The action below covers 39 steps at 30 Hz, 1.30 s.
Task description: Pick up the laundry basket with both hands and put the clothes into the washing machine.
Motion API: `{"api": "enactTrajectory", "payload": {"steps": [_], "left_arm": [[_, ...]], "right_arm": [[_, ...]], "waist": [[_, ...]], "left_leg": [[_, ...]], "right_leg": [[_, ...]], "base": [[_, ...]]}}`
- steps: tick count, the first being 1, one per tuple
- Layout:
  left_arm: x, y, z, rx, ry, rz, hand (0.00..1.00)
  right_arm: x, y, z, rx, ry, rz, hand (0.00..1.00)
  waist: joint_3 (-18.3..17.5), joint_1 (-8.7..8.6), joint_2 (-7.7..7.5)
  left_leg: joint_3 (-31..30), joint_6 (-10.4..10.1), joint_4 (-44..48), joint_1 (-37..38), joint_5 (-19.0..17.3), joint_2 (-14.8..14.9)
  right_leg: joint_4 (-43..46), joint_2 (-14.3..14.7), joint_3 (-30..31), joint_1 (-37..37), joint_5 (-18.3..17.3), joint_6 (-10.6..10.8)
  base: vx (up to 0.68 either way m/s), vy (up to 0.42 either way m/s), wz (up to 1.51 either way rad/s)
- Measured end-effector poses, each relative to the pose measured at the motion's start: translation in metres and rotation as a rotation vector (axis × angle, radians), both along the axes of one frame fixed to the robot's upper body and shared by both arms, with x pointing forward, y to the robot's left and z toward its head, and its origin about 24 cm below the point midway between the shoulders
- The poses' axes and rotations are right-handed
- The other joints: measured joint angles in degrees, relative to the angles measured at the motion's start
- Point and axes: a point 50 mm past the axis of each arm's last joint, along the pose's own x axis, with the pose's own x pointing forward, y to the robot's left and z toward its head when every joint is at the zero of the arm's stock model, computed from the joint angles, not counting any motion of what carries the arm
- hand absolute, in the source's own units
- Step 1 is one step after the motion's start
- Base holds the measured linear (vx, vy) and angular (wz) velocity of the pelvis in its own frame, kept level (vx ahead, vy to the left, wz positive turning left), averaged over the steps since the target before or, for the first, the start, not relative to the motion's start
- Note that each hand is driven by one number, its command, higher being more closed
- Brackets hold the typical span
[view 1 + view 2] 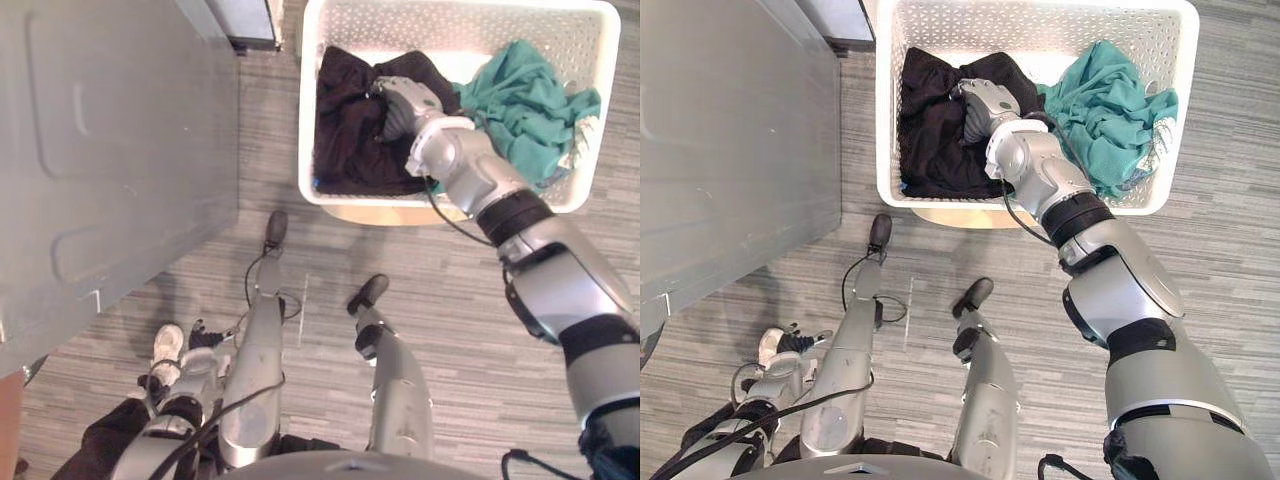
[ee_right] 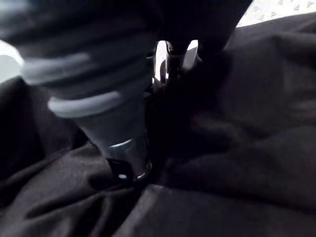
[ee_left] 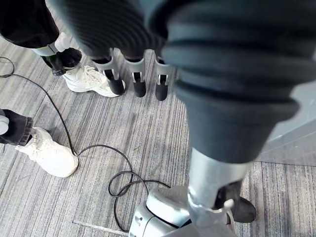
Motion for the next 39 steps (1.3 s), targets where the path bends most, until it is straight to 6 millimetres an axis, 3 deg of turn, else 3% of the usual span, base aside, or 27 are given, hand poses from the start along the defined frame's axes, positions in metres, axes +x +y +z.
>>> {"api": "enactTrajectory", "payload": {"steps": [14,21,26,31,39], "left_arm": [[-0.001,-0.003,-0.001,-0.009,0.006,-0.002,0.0],[0.0,-0.006,-0.002,-0.014,0.005,-0.007,0.0],[0.0,-0.006,-0.002,-0.026,0.006,0.005,0.0],[-0.001,-0.006,-0.002,-0.039,0.006,0.027,0.0],[-0.003,-0.003,-0.003,-0.054,0.026,0.06,0.0]], "right_arm": [[0.0,0.0,-0.012,0.026,0.03,-0.004,1.0],[0.002,-0.003,-0.018,0.136,0.025,-0.027,1.0],[0.002,-0.013,-0.027,0.479,0.053,-0.075,1.0],[-0.001,-0.025,-0.048,0.886,0.098,-0.137,1.0],[-0.016,-0.021,-0.066,1.218,0.11,-0.085,1.0]], "waist": [[-0.9,-0.07,0.89],[-1.3,-0.14,1.35],[-1.3,-0.26,1.36],[-1.3,-1.19,1.36],[-1.3,-3.7,1.34]], "left_leg": [[0.1,0.0,0.2,0.0,0.0,0.0],[0.3,0.0,0.5,0.1,0.0,0.0],[0.9,0.0,0.6,1.1,0.0,0.0],[1.8,0.1,0.6,4.4,-0.1,-0.1],[2.6,0.1,-0.4,8.4,0.2,-0.6]], "right_leg": [[0.3,-0.1,0.1,-0.1,0.0,0.0],[0.6,-0.2,0.3,-0.1,0.0,0.0],[1.4,-0.6,1.0,0.1,0.0,0.0],[2.2,-1.0,1.9,2.5,-0.2,0.0],[6.1,-2.1,3.2,4.0,-2.1,-0.1]], "base": [[0.02,-0.041,0.0],[0.02,-0.039,0.0],[0.0,-0.014,-0.02],[0.0,-0.046,-0.01],[-0.03,-0.066,0.02]]}}
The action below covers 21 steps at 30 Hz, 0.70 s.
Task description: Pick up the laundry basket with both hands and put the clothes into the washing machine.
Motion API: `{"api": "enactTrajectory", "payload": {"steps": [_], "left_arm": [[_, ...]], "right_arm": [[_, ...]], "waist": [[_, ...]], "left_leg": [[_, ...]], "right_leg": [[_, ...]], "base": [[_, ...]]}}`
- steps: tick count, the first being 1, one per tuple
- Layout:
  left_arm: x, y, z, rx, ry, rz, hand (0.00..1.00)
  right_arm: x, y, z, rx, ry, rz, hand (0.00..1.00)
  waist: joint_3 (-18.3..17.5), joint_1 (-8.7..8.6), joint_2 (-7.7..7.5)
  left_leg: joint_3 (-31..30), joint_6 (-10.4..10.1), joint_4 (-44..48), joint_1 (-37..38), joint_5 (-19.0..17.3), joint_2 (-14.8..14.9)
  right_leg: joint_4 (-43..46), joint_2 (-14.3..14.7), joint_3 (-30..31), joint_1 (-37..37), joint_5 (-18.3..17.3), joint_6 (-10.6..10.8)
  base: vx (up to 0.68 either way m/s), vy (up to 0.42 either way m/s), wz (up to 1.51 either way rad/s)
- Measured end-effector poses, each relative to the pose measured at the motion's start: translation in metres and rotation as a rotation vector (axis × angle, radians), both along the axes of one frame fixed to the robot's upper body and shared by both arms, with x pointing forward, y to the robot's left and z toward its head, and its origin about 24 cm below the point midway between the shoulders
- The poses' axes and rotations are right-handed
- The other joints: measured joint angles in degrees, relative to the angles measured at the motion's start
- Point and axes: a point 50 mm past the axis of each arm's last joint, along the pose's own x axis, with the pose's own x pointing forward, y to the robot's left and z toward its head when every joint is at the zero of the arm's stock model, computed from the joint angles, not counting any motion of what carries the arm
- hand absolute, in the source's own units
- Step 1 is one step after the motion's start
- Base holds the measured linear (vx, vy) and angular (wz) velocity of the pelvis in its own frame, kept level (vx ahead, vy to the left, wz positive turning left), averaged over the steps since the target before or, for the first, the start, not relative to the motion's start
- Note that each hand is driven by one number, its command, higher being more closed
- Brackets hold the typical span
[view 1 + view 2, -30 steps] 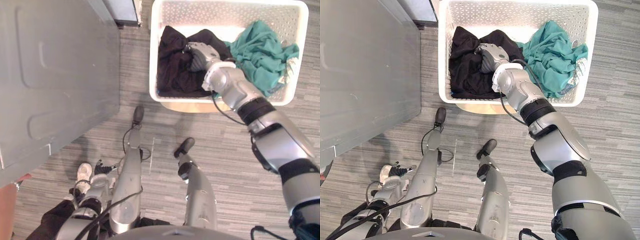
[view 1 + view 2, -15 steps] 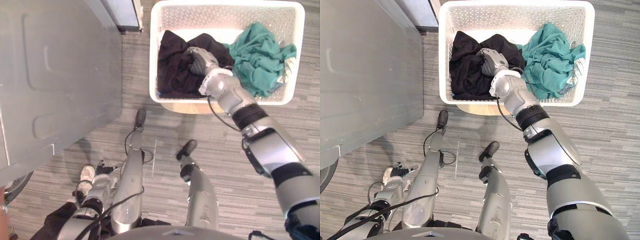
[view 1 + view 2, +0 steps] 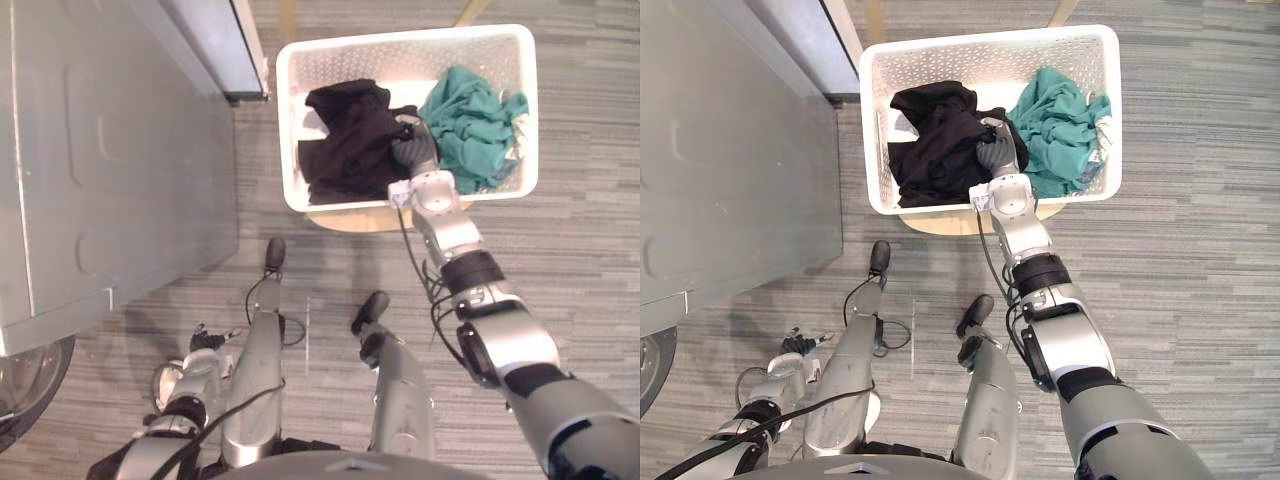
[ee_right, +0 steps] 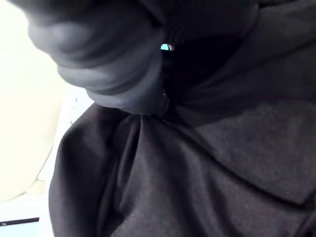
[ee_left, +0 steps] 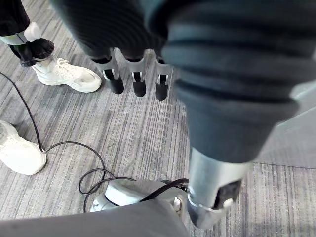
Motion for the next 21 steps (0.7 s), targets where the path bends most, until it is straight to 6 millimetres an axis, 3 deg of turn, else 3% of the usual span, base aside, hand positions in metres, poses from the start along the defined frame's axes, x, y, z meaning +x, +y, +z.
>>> {"api": "enactTrajectory", "payload": {"steps": [6,10,15,21], "left_arm": [[-0.002,0.0,-0.001,-0.004,0.013,0.008,0.0],[-0.008,0.002,-0.005,-0.008,0.04,0.018,0.0],[-0.021,0.008,-0.011,-0.002,0.077,0.045,0.0],[-0.036,0.014,-0.014,0.009,0.085,0.06,0.0]], "right_arm": [[-0.012,0.004,-0.002,0.211,-0.055,0.024,1.0],[-0.022,0.018,-0.003,0.372,-0.093,0.094,1.0],[-0.038,0.044,0.003,0.629,-0.148,0.229,1.0],[-0.063,0.083,0.026,0.765,-0.238,0.431,1.0]], "waist": [[0.0,-1.1,-0.08],[0.1,-1.87,-0.2],[0.4,-2.23,-0.67],[-0.1,-2.94,-1.82]], "left_leg": [[0.1,-0.1,0.0,3.2,0.0,-0.4],[0.6,-0.3,0.0,5.8,-0.3,-0.8],[1.3,-0.7,-0.1,9.8,-0.9,-0.9],[1.8,-0.7,-1.6,15.4,-1.8,-1.4]], "right_leg": [[3.1,-1.0,0.3,1.8,-2.0,-0.2],[5.1,-1.8,0.9,3.1,-3.5,-0.2],[6.4,-2.2,1.5,6.2,-4.9,-0.1],[6.5,-3.2,1.3,11.1,-6.5,0.8]], "base": [[0.0,-0.087,0.07],[0.0,-0.072,0.04],[0.01,-0.067,0.01],[0.02,-0.046,0.06]]}}
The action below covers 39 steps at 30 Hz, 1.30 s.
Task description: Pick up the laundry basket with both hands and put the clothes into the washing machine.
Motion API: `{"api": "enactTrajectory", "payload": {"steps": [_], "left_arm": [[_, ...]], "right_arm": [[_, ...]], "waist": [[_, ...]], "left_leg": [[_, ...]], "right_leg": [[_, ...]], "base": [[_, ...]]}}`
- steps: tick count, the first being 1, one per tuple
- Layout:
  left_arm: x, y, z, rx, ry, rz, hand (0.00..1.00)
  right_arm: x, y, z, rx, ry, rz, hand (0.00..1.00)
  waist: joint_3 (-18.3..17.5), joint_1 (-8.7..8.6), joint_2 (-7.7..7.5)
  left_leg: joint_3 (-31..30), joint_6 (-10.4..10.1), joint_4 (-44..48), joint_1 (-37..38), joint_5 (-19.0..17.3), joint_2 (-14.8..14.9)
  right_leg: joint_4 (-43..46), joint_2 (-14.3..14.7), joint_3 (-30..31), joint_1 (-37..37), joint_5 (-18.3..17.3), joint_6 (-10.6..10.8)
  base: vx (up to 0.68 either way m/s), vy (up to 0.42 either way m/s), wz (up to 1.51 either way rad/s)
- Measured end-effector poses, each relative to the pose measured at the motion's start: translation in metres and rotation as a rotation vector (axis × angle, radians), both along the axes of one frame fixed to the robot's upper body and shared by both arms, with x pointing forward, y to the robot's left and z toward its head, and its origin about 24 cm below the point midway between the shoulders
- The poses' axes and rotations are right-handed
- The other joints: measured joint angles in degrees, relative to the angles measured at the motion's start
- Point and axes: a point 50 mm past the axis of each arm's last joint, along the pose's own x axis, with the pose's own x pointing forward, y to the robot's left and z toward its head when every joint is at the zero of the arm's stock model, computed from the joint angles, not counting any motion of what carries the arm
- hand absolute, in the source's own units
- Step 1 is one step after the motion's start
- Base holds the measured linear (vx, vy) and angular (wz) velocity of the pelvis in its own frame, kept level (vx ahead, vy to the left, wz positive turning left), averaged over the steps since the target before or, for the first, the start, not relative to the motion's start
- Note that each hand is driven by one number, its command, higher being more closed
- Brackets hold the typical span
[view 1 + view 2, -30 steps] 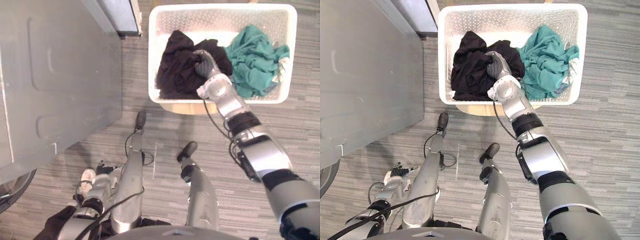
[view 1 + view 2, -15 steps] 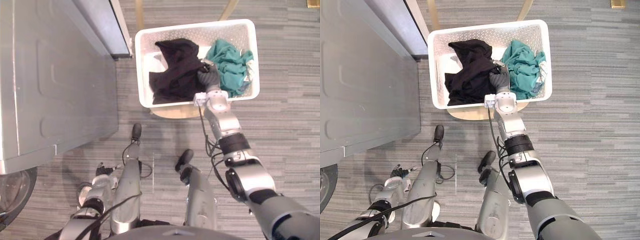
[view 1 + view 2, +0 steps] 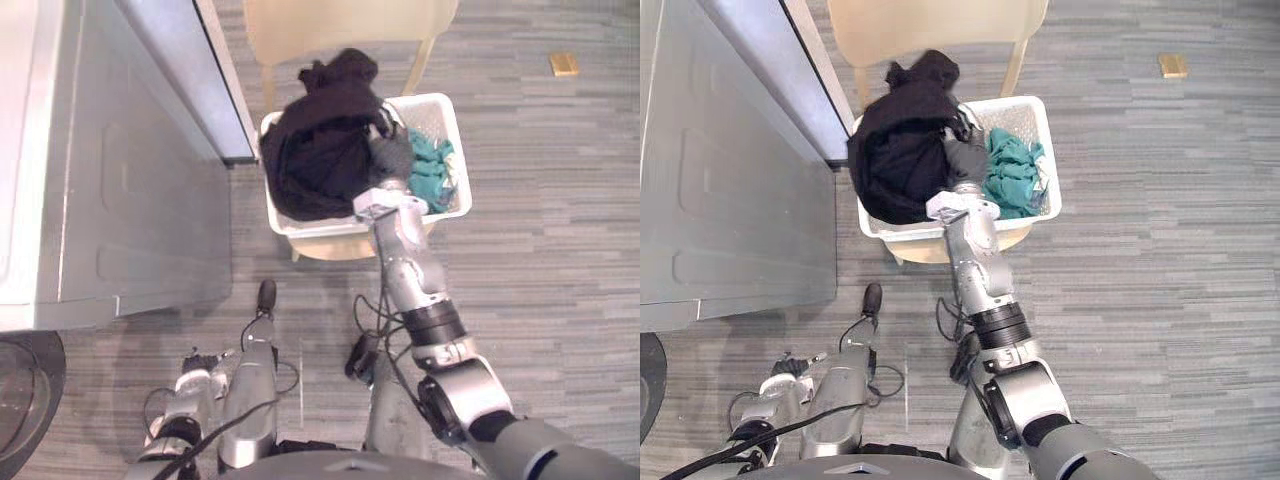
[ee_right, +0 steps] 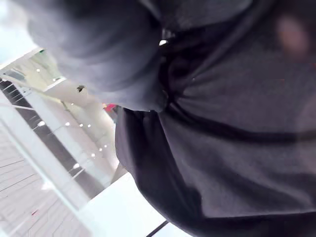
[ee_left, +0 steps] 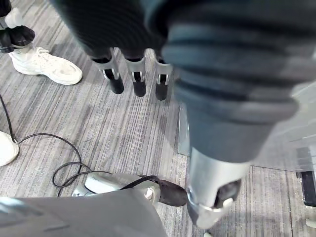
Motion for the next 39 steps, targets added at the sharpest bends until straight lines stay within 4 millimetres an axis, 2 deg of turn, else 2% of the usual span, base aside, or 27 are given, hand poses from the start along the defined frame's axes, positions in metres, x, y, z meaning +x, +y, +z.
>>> {"api": "enactTrajectory", "payload": {"steps": [4,7,10,11,13,17,21,22,26,31,39], "left_arm": [[-0.007,0.0,0.002,0.007,-0.024,-0.011,0.0],[-0.005,-0.016,0.012,-0.017,-0.111,-0.074,0.0],[0.007,-0.037,0.038,-0.044,-0.282,-0.174,0.0],[0.014,-0.048,0.055,-0.058,-0.373,-0.219,0.0],[0.023,-0.059,0.077,-0.079,-0.488,-0.275,0.0],[0.034,-0.081,0.127,-0.122,-0.736,-0.381,0.0],[0.036,-0.092,0.171,-0.194,-0.949,-0.408,0.0],[0.036,-0.092,0.182,-0.201,-1.005,-0.403,0.0],[0.035,-0.084,0.202,-0.191,-1.114,-0.362,0.0],[0.034,-0.07,0.214,-0.148,-1.174,-0.315,0.0],[0.021,-0.04,0.217,-0.011,-1.179,-0.19,0.0]], "right_arm": [[-0.008,0.019,0.001,0.051,-0.001,0.083,1.0],[-0.015,0.021,-0.006,0.086,0.017,0.099,1.0],[-0.022,0.024,0.0,0.121,-0.013,0.113,1.0],[-0.024,0.025,0.0,0.132,-0.015,0.118,1.0],[-0.024,0.026,-0.004,0.132,-0.005,0.119,1.0],[-0.032,0.035,-0.025,0.12,0.065,0.15,1.0],[-0.041,0.048,-0.039,0.096,0.11,0.202,1.0],[-0.041,0.048,-0.04,0.094,0.112,0.206,1.0],[-0.041,0.045,-0.049,0.091,0.136,0.199,1.0],[-0.039,0.039,-0.052,0.07,0.136,0.182,1.0],[-0.036,0.023,-0.077,0.057,0.226,0.124,1.0]], "waist": [[-2.7,-0.24,-1.85],[-6.2,-0.18,-2.16],[-9.1,-0.22,-2.18],[-11.1,-0.44,-2.11],[-12.6,-0.47,-2.11],[-16.7,-0.97,-1.74],[-19.6,-1.94,-0.22],[-20.0,-2.2,0.09],[-22.4,-2.95,0.51],[-22.8,-3.29,0.78],[-24.0,-3.3,1.79]], "left_leg": [[0.5,0.1,-0.6,2.4,-0.3,-0.4],[0.6,0.6,-1.1,4.1,-0.5,-0.9],[1.4,1.4,-1.5,6.3,-1.1,-1.5],[1.8,1.8,-1.5,7.1,-1.5,-1.8],[2.4,1.9,-1.5,8.2,-2.0,-2.0],[3.9,2.5,-1.5,10.5,-3.4,-2.0],[6.1,2.6,-1.5,12.3,-4.2,-1.9],[6.4,2.6,-1.6,12.9,-4.4,-1.9],[6.6,2.6,-1.6,13.5,-4.6,-2.0],[6.8,2.6,-1.7,14.4,-4.6,-1.7],[7.3,2.6,-2.1,14.4,-4.9,-1.8]], "right_leg": [[-1.0,-0.3,-0.1,2.6,-0.1,0.2],[-2.6,-0.6,-1.4,5.3,0.1,0.6],[-4.3,-0.9,-1.4,7.8,0.4,1.1],[-5.0,-1.1,-1.4,8.7,0.6,1.5],[-5.8,-1.3,-1.2,9.9,0.8,1.8],[-8.1,-1.2,-0.4,12.5,1.6,2.3],[-10.8,-0.6,1.6,13.9,3.1,2.6],[-11.4,-0.5,1.8,14.6,3.3,2.7],[-12.8,-0.2,2.0,15.5,4.0,2.7],[-15.0,0.5,2.3,17.1,4.9,2.8],[-17.9,1.0,3.1,18.0,6.5,2.5]], "base": [[0.07,-0.055,0.03],[0.09,-0.043,0.08],[0.08,-0.023,-0.02],[0.06,-0.019,-0.04],[0.05,-0.013,-0.08],[0.05,-0.025,-0.15],[0.04,-0.007,-0.24],[0.04,-0.005,-0.15],[0.02,-0.007,-0.04],[-0.01,0.0,-0.02],[-0.01,0.005,-0.05]]}}
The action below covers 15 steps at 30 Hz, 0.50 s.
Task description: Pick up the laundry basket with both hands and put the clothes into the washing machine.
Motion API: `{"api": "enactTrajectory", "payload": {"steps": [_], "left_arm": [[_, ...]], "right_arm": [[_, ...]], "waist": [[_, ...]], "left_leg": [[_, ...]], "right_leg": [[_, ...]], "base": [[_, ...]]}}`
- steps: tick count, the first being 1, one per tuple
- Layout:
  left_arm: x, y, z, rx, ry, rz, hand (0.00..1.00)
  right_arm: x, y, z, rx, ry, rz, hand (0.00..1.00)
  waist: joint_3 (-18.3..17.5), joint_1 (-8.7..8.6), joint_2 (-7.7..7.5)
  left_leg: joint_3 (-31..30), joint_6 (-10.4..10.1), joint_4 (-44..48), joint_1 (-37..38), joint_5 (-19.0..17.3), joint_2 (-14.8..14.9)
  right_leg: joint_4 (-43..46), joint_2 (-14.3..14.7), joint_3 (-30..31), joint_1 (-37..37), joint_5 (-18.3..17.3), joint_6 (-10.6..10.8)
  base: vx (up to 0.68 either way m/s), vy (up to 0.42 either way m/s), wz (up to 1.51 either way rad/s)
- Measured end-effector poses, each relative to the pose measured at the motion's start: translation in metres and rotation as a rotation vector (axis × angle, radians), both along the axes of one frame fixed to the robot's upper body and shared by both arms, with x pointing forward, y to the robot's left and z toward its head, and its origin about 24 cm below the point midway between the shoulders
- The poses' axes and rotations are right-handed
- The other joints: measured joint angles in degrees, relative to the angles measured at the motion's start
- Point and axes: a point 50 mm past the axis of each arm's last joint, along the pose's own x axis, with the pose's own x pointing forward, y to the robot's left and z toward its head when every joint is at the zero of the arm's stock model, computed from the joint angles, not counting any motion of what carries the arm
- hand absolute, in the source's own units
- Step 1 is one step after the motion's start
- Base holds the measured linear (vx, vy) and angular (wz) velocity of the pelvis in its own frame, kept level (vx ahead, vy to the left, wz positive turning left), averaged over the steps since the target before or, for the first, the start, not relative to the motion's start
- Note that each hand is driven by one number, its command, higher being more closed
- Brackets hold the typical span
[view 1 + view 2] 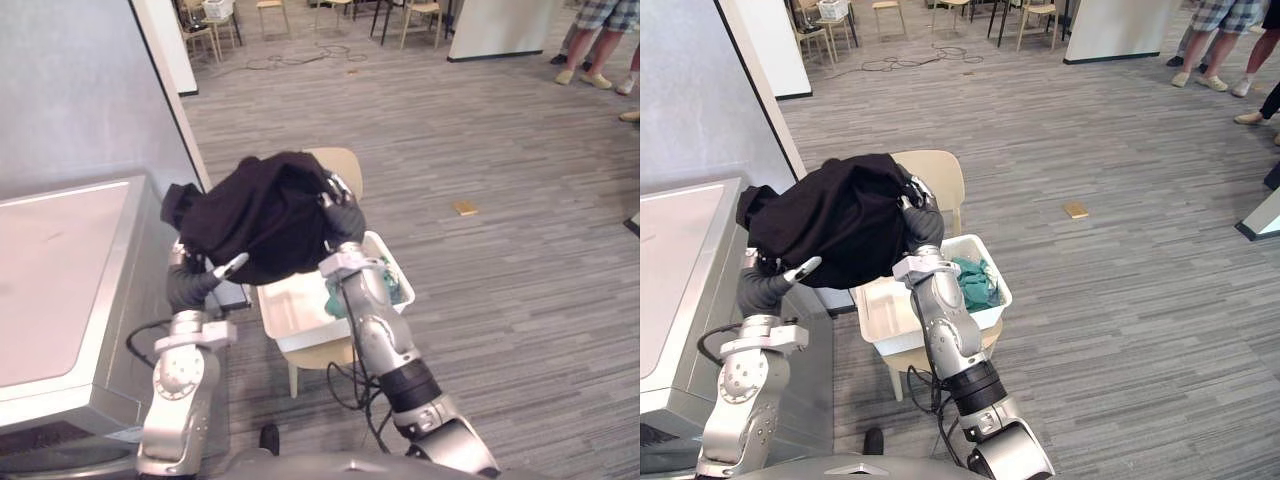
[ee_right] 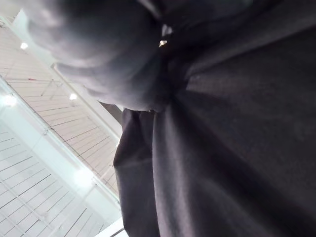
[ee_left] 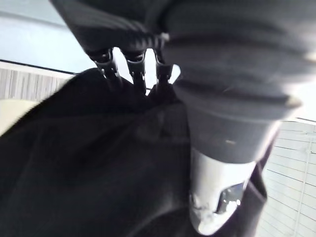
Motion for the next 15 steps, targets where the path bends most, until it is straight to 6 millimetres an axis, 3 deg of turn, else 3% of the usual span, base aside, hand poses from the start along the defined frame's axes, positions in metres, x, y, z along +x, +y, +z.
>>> {"api": "enactTrajectory", "payload": {"steps": [8,13,15], "left_arm": [[0.005,0.0,-0.01,0.033,0.046,0.006,0.0],[0.025,-0.023,-0.053,0.063,0.248,-0.104,0.0],[0.029,-0.029,-0.06,0.07,0.282,-0.131,0.0]], "right_arm": [[0.001,-0.009,-0.004,0.004,0.016,-0.033,1.0],[0.003,-0.005,-0.02,-0.027,0.085,-0.021,1.0],[0.004,-0.004,-0.024,-0.035,0.105,-0.018,1.0]], "waist": [[-1.2,-0.47,0.05],[-1.3,-1.64,0.04],[-1.3,-1.84,0.04]], "left_leg": [[0.0,0.3,0.0,-0.7,0.4,0.1],[0.4,0.5,0.0,-0.8,0.5,0.1],[0.7,0.4,-0.1,-0.8,0.5,0.1]], "right_leg": [[-1.8,0.4,0.1,0.0,1.1,0.1],[-2.5,0.5,0.5,-0.3,1.7,-0.1],[-2.7,0.6,0.7,-0.3,1.9,-0.1]], "base": [[0.0,0.0,0.0],[0.0,0.0,-0.04],[0.0,-0.001,-0.12]]}}
